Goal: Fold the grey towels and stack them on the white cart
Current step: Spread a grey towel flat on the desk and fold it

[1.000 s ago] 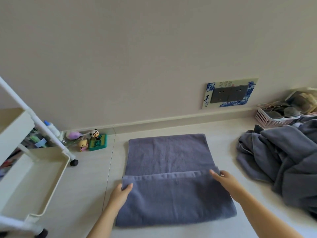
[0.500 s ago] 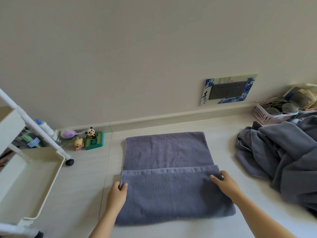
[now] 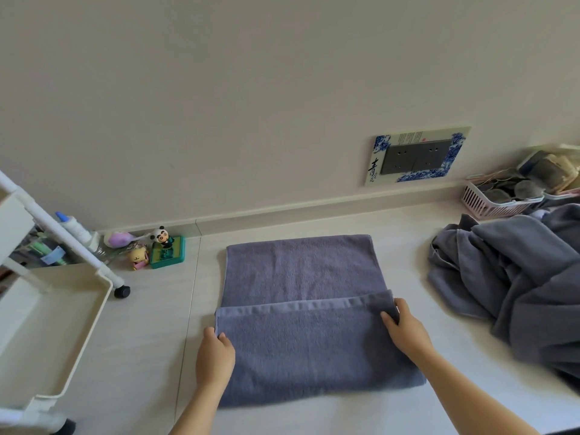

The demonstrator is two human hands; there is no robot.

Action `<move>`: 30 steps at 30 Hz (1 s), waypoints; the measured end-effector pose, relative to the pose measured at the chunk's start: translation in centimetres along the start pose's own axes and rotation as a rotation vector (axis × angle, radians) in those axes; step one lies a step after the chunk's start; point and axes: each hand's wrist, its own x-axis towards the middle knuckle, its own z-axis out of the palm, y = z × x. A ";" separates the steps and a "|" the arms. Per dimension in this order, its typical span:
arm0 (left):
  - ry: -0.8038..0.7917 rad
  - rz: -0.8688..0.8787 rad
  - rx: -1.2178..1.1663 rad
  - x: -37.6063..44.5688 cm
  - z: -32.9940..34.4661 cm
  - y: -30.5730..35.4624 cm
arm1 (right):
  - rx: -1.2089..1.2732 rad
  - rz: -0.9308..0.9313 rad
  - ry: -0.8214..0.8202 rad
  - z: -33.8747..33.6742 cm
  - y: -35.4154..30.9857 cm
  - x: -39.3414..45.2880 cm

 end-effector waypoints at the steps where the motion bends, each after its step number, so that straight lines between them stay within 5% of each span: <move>1: -0.007 -0.011 -0.017 0.0 -0.1 0.0 | 0.013 -0.002 -0.025 -0.2 0.0 0.0; 11: -0.269 -0.021 0.215 0.4 -2.6 -2.5 | 0.229 0.236 -0.421 -2.7 3.1 -1.4; 20: 0.072 0.165 0.114 -3.1 -0.3 -3.8 | -0.121 0.019 0.099 2.7 2.9 -4.6; 30: 0.131 0.446 0.403 -3.5 0.0 -5.0 | -0.423 -0.009 0.181 3.3 3.0 -4.8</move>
